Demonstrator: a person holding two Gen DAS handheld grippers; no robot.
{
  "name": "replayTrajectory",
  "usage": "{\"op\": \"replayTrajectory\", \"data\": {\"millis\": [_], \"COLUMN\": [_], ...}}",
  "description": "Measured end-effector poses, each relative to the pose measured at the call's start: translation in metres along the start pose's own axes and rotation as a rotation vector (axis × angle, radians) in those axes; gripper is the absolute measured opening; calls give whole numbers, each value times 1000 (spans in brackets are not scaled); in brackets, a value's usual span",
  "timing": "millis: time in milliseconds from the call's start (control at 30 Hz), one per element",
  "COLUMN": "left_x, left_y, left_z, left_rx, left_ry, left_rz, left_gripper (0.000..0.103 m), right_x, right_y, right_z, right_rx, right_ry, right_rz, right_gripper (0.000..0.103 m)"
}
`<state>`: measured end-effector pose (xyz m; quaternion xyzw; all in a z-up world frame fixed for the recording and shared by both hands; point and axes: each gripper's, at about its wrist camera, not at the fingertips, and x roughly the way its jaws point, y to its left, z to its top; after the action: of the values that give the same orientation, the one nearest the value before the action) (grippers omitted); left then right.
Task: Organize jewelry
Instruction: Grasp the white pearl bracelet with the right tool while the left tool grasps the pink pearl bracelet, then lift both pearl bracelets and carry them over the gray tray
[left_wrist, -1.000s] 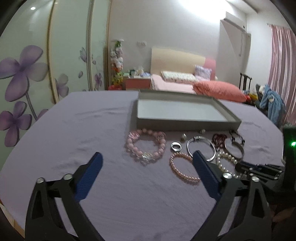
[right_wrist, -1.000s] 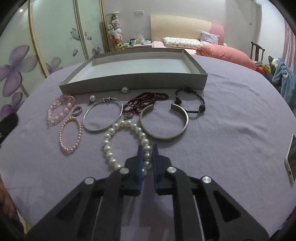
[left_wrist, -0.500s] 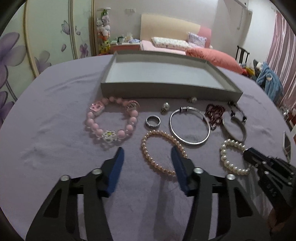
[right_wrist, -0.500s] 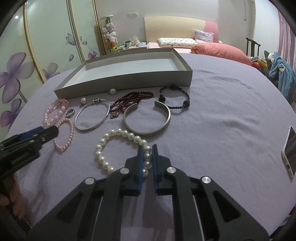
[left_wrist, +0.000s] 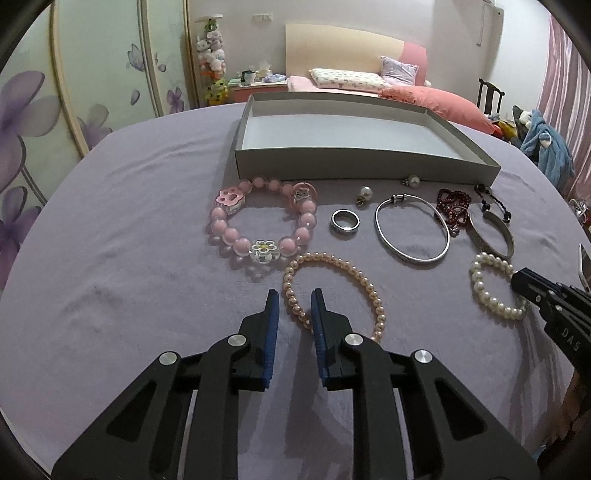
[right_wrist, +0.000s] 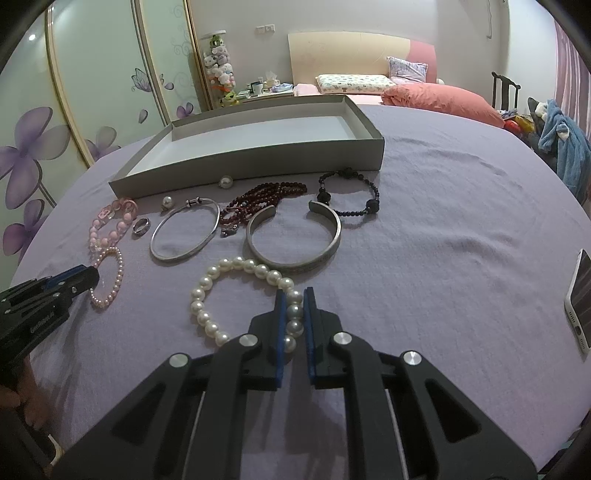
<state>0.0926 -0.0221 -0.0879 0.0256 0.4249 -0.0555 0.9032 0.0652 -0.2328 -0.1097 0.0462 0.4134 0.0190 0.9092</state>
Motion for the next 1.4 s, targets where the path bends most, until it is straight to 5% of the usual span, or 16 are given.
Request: {"op": "replayTrajectory", "data": {"millis": [267, 600, 833, 1133, 1400], "left_x": [-4, -31, -2, 3, 5], "left_y": [6, 7, 6, -5, -12], "left_z": [0, 2, 1, 2, 2], "left_rx": [-25, -37, -76, -73, -12], "left_ry": [-16, -128, 9, 8, 23], "left_rz": [-55, -108, -120, -109, 1], "left_gripper": [2, 1, 2, 27, 27], "right_x": [-14, -49, -45, -36, -36], "right_y": [-2, 10, 10, 9, 8], "right_z": [4, 16, 14, 11, 9], "right_rx": [15, 8, 7, 5, 7], "right_ry": [-55, -197, -175, -148, -145], "right_rz": [72, 179, 175, 165, 171], "right_gripper": [10, 10, 10, 10, 10]}}
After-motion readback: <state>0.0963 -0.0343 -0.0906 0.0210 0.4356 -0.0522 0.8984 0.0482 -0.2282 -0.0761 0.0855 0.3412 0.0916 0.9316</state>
